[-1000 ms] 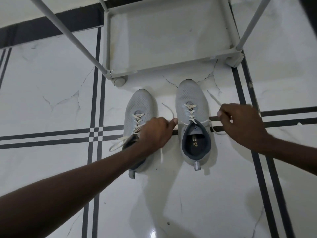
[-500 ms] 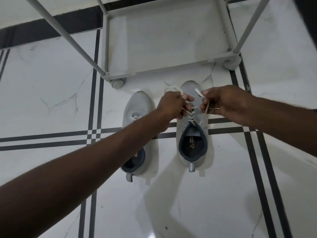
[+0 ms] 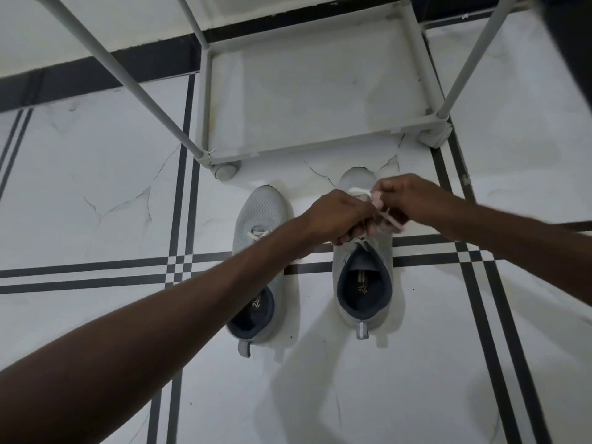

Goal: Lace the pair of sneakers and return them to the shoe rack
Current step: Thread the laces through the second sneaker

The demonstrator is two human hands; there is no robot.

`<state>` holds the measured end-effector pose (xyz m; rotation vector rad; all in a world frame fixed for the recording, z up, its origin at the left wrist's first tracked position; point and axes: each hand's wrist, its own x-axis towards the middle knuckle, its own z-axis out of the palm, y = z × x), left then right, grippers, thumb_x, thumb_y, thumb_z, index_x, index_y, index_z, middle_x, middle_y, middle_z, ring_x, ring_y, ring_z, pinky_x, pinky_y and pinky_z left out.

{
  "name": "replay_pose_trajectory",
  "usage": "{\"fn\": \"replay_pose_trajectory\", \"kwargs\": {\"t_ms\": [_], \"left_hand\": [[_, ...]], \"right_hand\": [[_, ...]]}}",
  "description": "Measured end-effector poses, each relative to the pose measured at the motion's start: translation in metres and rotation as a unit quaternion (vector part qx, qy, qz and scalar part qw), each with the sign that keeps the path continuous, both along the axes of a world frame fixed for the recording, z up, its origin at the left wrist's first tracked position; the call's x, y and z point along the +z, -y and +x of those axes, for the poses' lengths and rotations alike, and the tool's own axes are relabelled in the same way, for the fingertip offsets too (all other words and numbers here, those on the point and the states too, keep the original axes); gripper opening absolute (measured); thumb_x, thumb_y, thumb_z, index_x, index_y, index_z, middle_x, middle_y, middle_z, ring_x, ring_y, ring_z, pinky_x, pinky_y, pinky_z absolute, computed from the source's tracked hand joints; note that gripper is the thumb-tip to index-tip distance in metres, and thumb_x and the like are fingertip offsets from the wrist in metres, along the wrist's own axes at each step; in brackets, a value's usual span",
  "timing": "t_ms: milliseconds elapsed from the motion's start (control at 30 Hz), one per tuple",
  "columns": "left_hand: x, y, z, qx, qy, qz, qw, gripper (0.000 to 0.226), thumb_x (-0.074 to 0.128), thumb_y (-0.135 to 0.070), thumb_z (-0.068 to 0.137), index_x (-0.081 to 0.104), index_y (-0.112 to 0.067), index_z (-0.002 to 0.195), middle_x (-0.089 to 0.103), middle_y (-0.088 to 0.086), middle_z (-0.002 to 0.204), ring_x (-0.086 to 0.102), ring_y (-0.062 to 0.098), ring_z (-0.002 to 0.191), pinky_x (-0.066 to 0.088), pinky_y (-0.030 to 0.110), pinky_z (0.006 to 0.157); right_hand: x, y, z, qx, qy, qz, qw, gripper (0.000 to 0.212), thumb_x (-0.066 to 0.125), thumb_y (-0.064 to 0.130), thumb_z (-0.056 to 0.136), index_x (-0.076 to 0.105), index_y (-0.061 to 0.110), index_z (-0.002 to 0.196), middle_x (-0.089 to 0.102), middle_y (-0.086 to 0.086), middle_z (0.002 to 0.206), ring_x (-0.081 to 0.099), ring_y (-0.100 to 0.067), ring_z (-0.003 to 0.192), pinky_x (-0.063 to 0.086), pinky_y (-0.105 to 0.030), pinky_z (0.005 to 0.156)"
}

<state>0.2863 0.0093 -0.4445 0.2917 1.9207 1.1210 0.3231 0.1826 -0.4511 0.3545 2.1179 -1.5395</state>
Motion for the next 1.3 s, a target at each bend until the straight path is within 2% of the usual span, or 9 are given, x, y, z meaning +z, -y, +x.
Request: {"fn": "replay_pose_trajectory", "kwargs": {"t_ms": [233,400,600,733,900,1000,1100,1200,1300], "left_hand": [[-0.008,0.018,-0.009,0.104,-0.009,0.046,0.993,0.025,0.066,-0.019,0.092,0.074,0.005,0.092,0.071,0.016,0.075,0.065,0.015,0.055,0.055,0.023,0.055],[-0.01,0.015,-0.003,-0.072,-0.386,-0.028,0.919,0.011,0.069,-0.012,0.083,0.076,-0.015,0.091,0.074,0.0,0.076,0.067,0.018,0.068,0.05,0.029,0.062],[-0.017,0.011,0.002,-0.103,-0.6,-0.068,0.791,0.012,0.062,-0.023,0.089,0.074,-0.024,0.094,0.07,-0.008,0.077,0.053,0.017,0.076,0.042,0.03,0.051],[-0.02,0.004,0.009,-0.019,-0.523,-0.039,0.851,0.013,0.067,-0.01,0.079,0.075,-0.018,0.087,0.071,-0.003,0.081,0.057,0.018,0.075,0.049,0.035,0.061],[-0.018,0.012,0.004,0.15,-0.196,0.034,0.969,0.011,0.077,-0.014,0.079,0.08,-0.019,0.088,0.075,-0.006,0.077,0.066,0.001,0.069,0.055,0.02,0.071],[-0.02,0.02,0.008,0.285,-0.06,0.062,0.955,0.009,0.073,-0.012,0.084,0.079,-0.011,0.091,0.077,0.008,0.084,0.069,0.013,0.076,0.058,0.022,0.071],[-0.027,0.033,0.008,0.355,0.005,0.007,0.935,0.011,0.069,-0.012,0.088,0.077,-0.006,0.09,0.076,0.015,0.085,0.069,0.02,0.072,0.059,0.026,0.069],[-0.033,0.05,0.005,0.373,0.026,-0.031,0.927,0.013,0.065,-0.012,0.09,0.076,-0.006,0.088,0.074,0.013,0.079,0.068,0.021,0.069,0.06,0.03,0.068],[-0.036,0.057,0.004,0.356,0.01,-0.062,0.932,0.019,0.065,-0.012,0.091,0.07,-0.004,0.108,0.072,0.011,0.086,0.069,0.021,0.069,0.059,0.028,0.058]], "right_hand": [[0.001,0.004,0.014,0.087,-0.008,0.094,0.992,0.012,0.062,0.012,0.088,0.072,0.013,0.081,0.057,0.008,0.045,0.046,0.0,0.035,0.033,-0.013,0.038],[-0.008,0.012,0.018,0.135,-0.094,0.209,0.964,0.015,0.071,0.021,0.077,0.063,0.034,0.079,0.067,0.01,0.078,0.062,-0.007,0.071,0.043,-0.021,0.06],[-0.014,0.012,0.004,-0.021,0.045,-0.154,0.987,0.018,0.057,-0.001,0.091,0.073,0.007,0.093,0.076,-0.014,0.09,0.073,-0.028,0.089,0.059,-0.036,0.083],[-0.025,0.009,-0.001,-0.036,0.118,-0.22,0.968,0.019,0.054,-0.003,0.09,0.072,0.004,0.092,0.072,-0.016,0.09,0.068,-0.032,0.089,0.054,-0.041,0.084],[-0.021,-0.005,-0.004,-0.119,0.066,-0.147,0.98,0.018,0.055,-0.004,0.085,0.067,-0.011,0.096,0.063,-0.018,0.075,0.063,-0.025,0.072,0.055,-0.037,0.077],[-0.023,-0.02,-0.003,-0.123,0.077,-0.125,0.982,0.026,0.055,0.014,0.09,0.068,-0.009,0.085,0.037,-0.012,0.057,0.044,-0.018,0.05,0.049,-0.034,0.063],[-0.027,-0.041,-0.001,-0.031,0.007,0.08,0.996,0.041,0.065,0.035,0.088,0.067,0.005,0.059,0.046,-0.006,0.044,0.042,-0.018,0.039,0.041,-0.026,0.05],[-0.037,-0.064,0.003,0.083,-0.114,0.351,0.926,0.056,0.066,0.047,0.085,0.048,0.016,0.041,0.049,0.0,0.04,0.047,-0.016,0.041,0.035,-0.024,0.05],[-0.052,-0.073,0.019,0.119,-0.11,0.438,0.885,0.048,0.068,0.046,0.083,0.054,0.016,0.049,0.056,0.002,0.049,0.053,-0.014,0.051,0.034,-0.024,0.054]]}}
